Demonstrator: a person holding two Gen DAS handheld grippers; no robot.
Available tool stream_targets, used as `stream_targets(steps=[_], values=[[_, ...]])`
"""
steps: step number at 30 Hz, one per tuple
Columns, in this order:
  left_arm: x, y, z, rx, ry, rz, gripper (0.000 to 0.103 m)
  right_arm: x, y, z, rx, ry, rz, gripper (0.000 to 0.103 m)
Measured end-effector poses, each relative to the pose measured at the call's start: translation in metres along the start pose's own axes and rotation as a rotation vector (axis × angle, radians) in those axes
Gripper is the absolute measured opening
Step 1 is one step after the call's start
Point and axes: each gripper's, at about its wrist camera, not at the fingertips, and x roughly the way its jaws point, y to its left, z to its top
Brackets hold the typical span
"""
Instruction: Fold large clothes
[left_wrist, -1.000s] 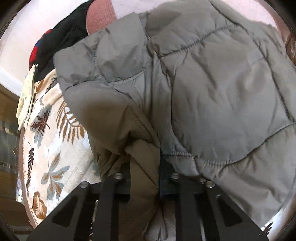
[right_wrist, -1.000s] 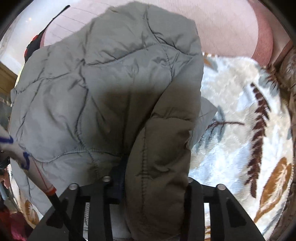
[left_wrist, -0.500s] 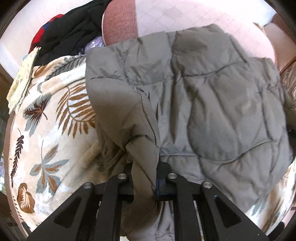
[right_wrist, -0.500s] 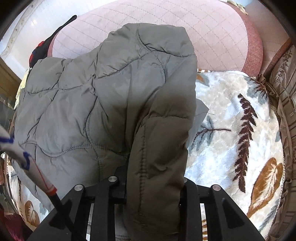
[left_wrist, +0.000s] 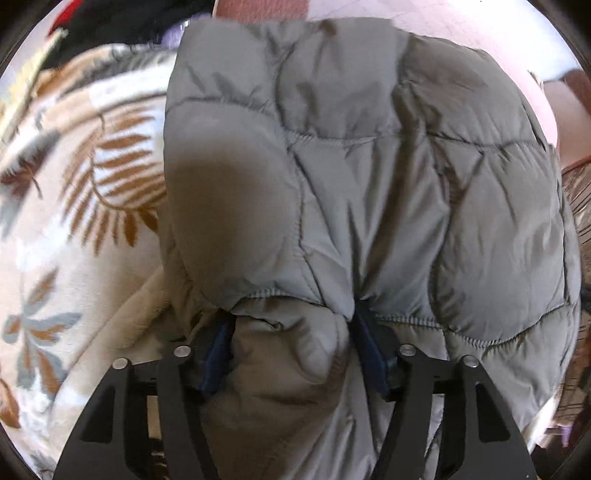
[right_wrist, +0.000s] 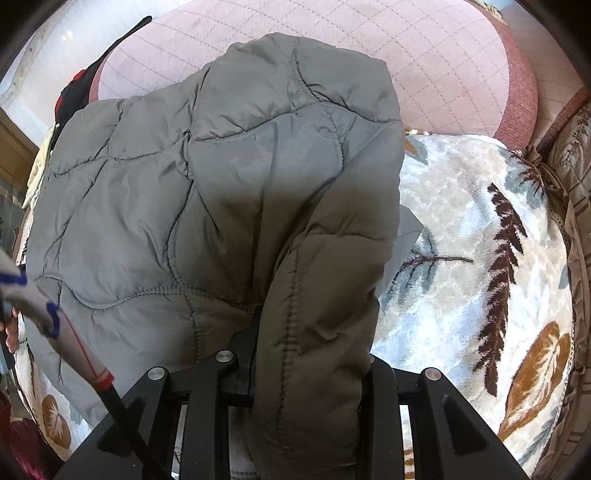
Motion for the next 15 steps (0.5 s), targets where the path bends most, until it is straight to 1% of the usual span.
stream_targets(steps=[1, 5, 9, 10, 12, 13, 14, 15], values=[[0.002, 0.005, 0.002, -0.015, 0.016, -0.026, 0.069, 0.002, -0.002, 0.001, 0.000, 0.002, 0.001, 0.031], [0.005, 0.013, 0.003, -0.046, 0.021, -0.063, 0.076, 0.009, 0.000, 0.001, 0.000, 0.008, -0.002, 0.031], [0.008, 0.016, 0.002, -0.055, 0.015, -0.070, 0.077, 0.011, 0.000, 0.004, 0.006, 0.011, -0.001, 0.032], [0.008, 0.016, 0.002, -0.059, 0.015, -0.072, 0.075, 0.012, -0.001, 0.005, 0.007, 0.012, -0.001, 0.032], [0.008, 0.018, 0.000, -0.067, 0.017, -0.094, 0.065, 0.013, 0.000, 0.006, 0.005, 0.014, -0.005, 0.032], [0.005, 0.018, -0.001, -0.068, 0.016, -0.119, 0.051, 0.015, -0.002, 0.005, 0.004, 0.014, -0.007, 0.032], [0.003, 0.016, -0.004, -0.069, 0.012, -0.142, 0.035, 0.015, -0.001, 0.005, 0.005, 0.013, -0.010, 0.032], [0.001, 0.011, -0.006, -0.070, 0.006, -0.155, 0.029, 0.015, -0.001, 0.005, 0.007, 0.011, -0.010, 0.032]])
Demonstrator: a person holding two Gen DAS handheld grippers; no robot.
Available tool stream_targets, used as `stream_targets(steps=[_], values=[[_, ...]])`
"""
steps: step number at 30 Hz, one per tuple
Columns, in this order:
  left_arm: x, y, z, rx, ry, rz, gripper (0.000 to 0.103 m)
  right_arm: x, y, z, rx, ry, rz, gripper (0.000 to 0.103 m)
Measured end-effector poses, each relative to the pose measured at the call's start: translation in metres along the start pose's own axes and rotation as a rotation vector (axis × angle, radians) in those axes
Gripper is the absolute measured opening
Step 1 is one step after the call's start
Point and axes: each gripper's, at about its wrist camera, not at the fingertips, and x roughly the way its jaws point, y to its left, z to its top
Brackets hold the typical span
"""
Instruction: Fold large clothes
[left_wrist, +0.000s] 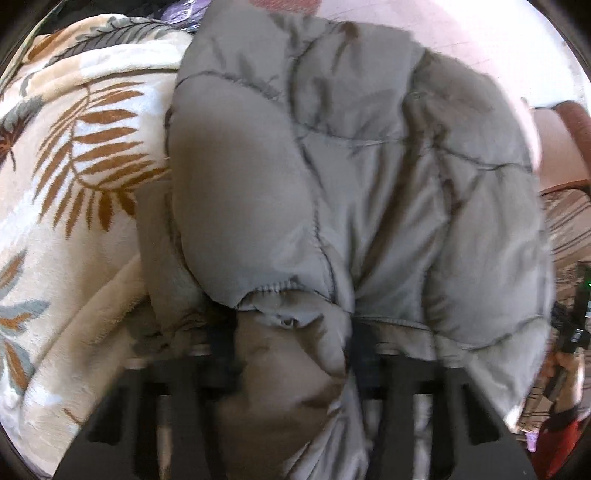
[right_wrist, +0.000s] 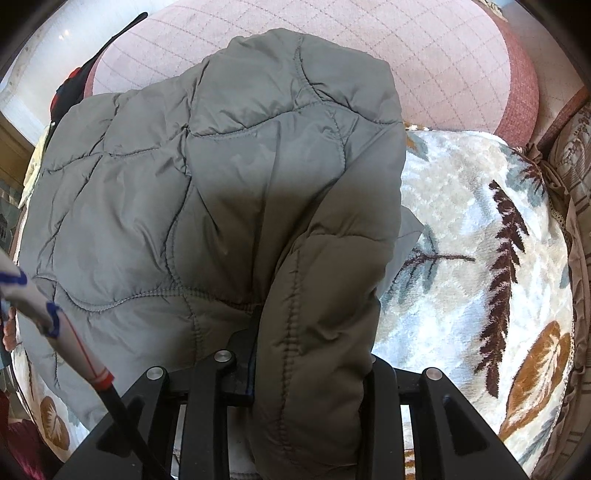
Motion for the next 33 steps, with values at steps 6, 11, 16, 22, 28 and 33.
stream_targets(steps=[6, 11, 16, 22, 28, 33], values=[[-0.030, -0.010, -0.011, 0.000, -0.075, 0.030, 0.012, -0.007, -0.001, -0.002, 0.018, -0.033, 0.004, 0.032], [-0.054, -0.030, -0.016, 0.028, -0.106, 0.063, 0.011, -0.026, 0.000, -0.003, 0.027, -0.089, 0.007, 0.030], [-0.082, -0.040, -0.019, 0.051, -0.143, 0.072, 0.011, -0.046, 0.005, -0.004, 0.020, -0.131, 0.006, 0.029], [-0.104, -0.046, -0.023, 0.071, -0.155, 0.069, 0.011, -0.071, 0.010, -0.005, 0.011, -0.164, 0.017, 0.028], [-0.116, -0.061, -0.036, 0.095, -0.152, 0.061, 0.011, -0.083, 0.015, -0.015, -0.002, -0.165, 0.027, 0.028], [-0.128, -0.069, -0.059, 0.103, -0.147, 0.054, 0.011, -0.102, 0.018, -0.034, -0.012, -0.173, 0.033, 0.027]])
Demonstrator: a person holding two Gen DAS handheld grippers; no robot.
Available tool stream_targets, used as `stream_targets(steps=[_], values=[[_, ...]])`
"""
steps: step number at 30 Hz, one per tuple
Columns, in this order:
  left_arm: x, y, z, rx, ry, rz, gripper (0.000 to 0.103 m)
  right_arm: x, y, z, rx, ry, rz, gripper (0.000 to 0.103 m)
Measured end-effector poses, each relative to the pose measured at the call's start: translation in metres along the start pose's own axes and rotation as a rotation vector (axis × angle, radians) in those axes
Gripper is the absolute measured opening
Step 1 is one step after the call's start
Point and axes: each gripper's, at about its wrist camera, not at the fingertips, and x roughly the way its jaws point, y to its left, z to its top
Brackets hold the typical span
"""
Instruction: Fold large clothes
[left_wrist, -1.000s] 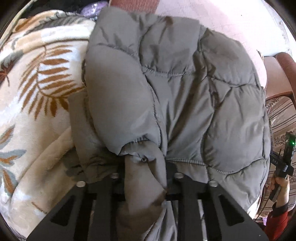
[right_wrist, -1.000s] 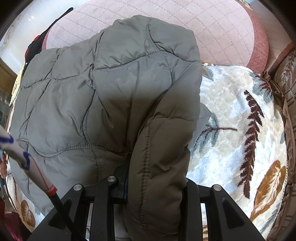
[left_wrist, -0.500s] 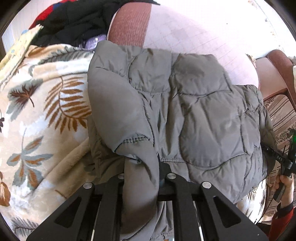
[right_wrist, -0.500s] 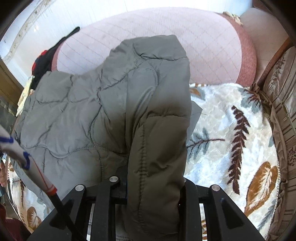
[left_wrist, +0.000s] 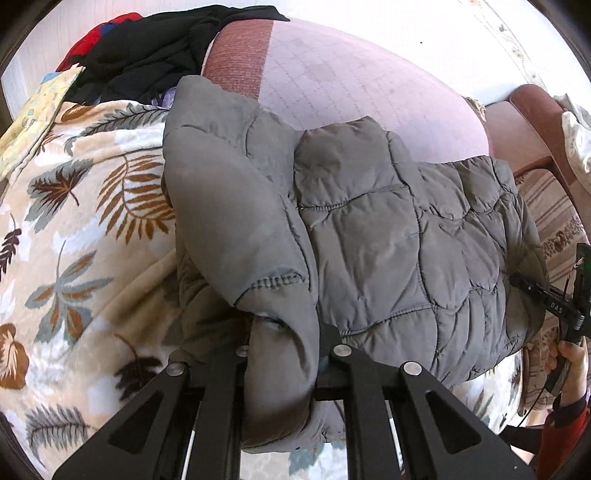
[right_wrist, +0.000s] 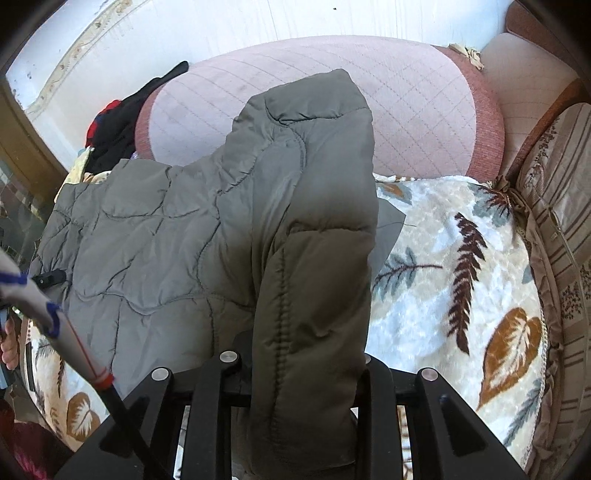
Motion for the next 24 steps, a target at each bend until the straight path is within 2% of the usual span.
stream_targets(steps=[14, 17, 24], values=[[-0.037, -0.034, -0.052, 0.053, 0.034, 0.009, 0.011, -0.053, -0.009, -0.054, 0.024, -0.003, -0.005, 0.026], [-0.034, -0.031, -0.061, 0.040, 0.036, 0.021, 0.011, -0.052, -0.010, -0.063, 0.027, 0.008, -0.017, 0.026], [0.002, -0.003, -0.086, -0.001, 0.037, 0.116, 0.012, -0.020, -0.016, -0.081, 0.029, 0.057, -0.068, 0.026]])
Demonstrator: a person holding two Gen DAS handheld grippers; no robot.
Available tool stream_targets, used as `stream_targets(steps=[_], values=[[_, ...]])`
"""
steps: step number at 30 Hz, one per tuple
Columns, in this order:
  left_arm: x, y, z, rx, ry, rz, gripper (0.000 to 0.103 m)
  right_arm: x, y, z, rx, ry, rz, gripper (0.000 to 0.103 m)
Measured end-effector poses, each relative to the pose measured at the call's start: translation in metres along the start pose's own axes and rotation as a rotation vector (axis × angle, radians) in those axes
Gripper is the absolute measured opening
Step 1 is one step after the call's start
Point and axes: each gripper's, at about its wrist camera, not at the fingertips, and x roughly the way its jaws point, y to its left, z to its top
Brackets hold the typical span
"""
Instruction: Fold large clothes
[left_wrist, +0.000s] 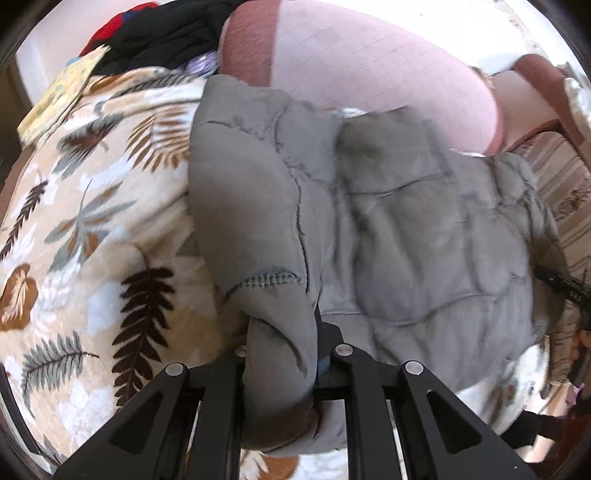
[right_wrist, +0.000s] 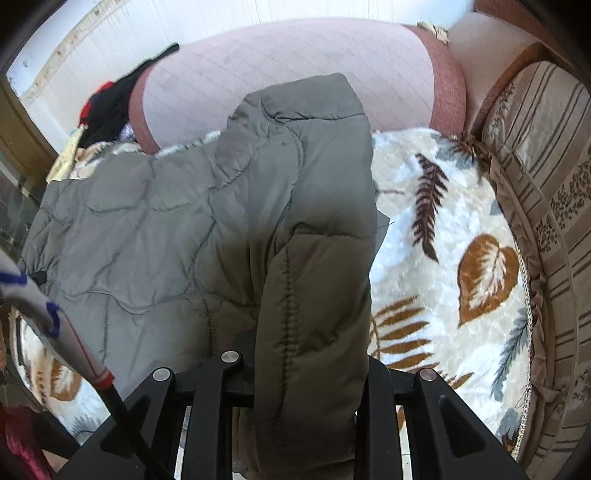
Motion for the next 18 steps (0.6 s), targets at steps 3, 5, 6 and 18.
stream_targets(steps=[3, 5, 6, 18], values=[[0.016, 0.009, -0.009, -0.017, 0.003, 0.012, 0.012, 0.018, -0.008, -0.007, 0.019, 0.022, -0.001, 0.027], [0.025, 0.009, -0.013, -0.010, -0.002, 0.028, 0.013, 0.026, -0.012, -0.010, 0.024, 0.030, -0.002, 0.028], [0.027, 0.008, -0.014, -0.007, -0.003, 0.034, 0.013, 0.029, -0.013, -0.011, 0.025, 0.032, -0.004, 0.028], [0.051, -0.010, -0.017, 0.059, -0.035, 0.115, 0.015, 0.063, -0.015, -0.021, 0.035, 0.053, -0.055, 0.044]])
